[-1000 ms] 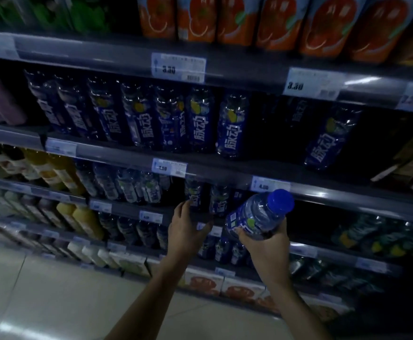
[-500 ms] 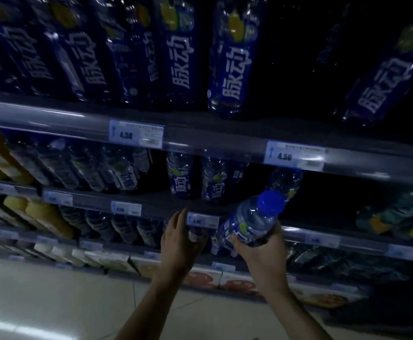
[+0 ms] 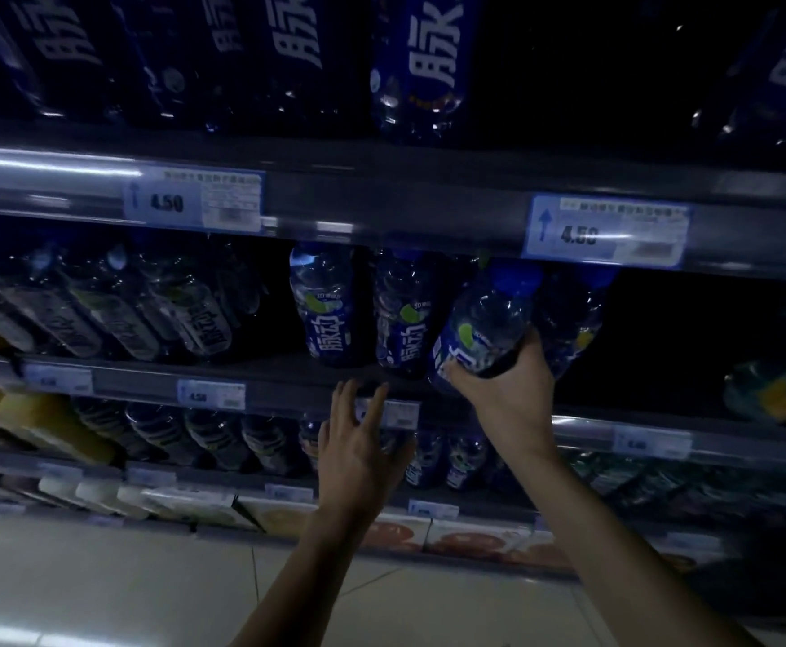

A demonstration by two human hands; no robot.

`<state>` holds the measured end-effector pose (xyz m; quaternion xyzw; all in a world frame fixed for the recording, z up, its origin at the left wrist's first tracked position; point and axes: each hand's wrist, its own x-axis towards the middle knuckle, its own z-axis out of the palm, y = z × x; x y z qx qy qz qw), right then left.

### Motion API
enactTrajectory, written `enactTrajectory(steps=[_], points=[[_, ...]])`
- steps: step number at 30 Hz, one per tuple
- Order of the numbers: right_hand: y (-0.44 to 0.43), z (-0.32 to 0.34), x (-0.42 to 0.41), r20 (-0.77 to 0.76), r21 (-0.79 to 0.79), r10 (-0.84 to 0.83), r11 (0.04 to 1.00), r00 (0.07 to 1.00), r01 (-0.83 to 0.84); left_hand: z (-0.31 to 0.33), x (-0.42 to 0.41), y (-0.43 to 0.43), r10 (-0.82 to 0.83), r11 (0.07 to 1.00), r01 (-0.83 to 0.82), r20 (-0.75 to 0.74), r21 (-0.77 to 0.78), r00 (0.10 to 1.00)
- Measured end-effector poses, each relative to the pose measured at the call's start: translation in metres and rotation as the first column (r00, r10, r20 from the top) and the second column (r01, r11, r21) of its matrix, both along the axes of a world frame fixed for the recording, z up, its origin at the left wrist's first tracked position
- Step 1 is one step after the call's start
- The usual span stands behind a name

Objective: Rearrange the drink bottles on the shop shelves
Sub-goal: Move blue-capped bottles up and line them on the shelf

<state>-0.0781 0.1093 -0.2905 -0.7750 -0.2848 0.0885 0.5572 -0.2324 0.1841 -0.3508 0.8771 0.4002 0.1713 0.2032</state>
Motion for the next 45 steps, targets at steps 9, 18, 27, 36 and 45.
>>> enactTrajectory(steps=[9,18,27,36,45], points=[[0.017,-0.004,0.013,0.006,-0.049,0.051,0.997,0.999,-0.051,-0.004,0.005,0.001,0.028,1.000,-0.028,0.038,0.003,0.999],[0.007,-0.028,-0.012,0.031,-0.084,-0.123,0.989,0.992,0.125,-0.002,0.006,-0.006,-0.023,0.999,0.026,0.094,-0.028,0.995],[0.025,-0.044,-0.019,0.080,-0.096,-0.202,0.973,0.976,0.210,-0.008,0.013,-0.018,-0.010,1.000,0.011,0.108,-0.010,0.994],[0.025,-0.043,-0.015,0.117,-0.105,-0.182,0.975,0.976,0.194,-0.006,0.011,-0.016,-0.019,0.999,0.023,0.137,-0.033,0.990],[0.016,-0.041,-0.029,0.038,-0.055,-0.227,0.972,0.973,0.229,0.001,0.005,0.002,0.048,0.992,-0.006,0.334,-0.126,0.941]])
